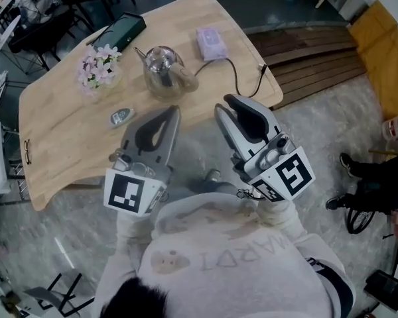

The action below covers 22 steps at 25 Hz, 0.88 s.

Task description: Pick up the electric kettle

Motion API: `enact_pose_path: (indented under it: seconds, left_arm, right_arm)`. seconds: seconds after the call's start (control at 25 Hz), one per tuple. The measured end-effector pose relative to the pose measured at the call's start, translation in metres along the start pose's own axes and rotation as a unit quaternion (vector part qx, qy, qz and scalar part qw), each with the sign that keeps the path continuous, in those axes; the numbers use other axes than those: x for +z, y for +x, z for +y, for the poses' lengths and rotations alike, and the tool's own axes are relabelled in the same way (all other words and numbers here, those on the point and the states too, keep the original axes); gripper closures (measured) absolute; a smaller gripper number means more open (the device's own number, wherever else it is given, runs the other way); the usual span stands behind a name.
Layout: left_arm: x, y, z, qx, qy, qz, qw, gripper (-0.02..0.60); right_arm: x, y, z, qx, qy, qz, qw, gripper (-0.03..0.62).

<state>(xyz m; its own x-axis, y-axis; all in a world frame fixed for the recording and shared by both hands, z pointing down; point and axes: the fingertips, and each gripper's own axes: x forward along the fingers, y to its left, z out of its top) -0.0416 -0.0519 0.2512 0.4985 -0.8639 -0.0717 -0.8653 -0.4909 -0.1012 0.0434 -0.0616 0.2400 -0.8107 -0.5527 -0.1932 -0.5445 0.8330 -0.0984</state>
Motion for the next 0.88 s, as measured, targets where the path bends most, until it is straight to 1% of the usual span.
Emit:
enact_pose_path:
  seconds: [0.16, 0.32, 0.48, 0.6, 0.72, 0.88]
  left_arm:
    - [-0.018, 0.018, 0.000, 0.002, -0.011, 0.022, 0.9997, 0.499]
    - [-0.047, 0.029, 0.008, 0.002, -0.020, 0.047, 0.9987, 0.499]
    - [-0.081, 0.038, 0.020, -0.007, -0.027, 0.074, 0.9969, 0.499]
    - [-0.105, 0.047, 0.032, -0.019, -0.031, 0.078, 0.9963, 0.497]
    - [-0.125, 0.060, 0.038, -0.040, -0.029, 0.089, 0.9948, 0.497]
    - [-0.151, 0.074, 0.047, -0.065, -0.021, 0.090, 0.9936, 0.465]
  right_arm:
    - [-0.003, 0.005, -0.021, 0.007, 0.017, -0.003, 1.000, 0.519]
    - [-0.014, 0.018, -0.035, 0.012, 0.036, 0.000, 0.999, 0.519]
    - [-0.018, 0.031, -0.046, 0.003, 0.033, -0.001, 0.999, 0.519]
    - [-0.015, 0.038, -0.052, -0.005, 0.025, 0.002, 1.000, 0.519]
    - [-0.012, 0.047, -0.064, -0.017, 0.017, 0.009, 1.000, 0.519]
    - [-0.010, 0.065, -0.081, -0.028, 0.007, 0.015, 0.999, 0.519]
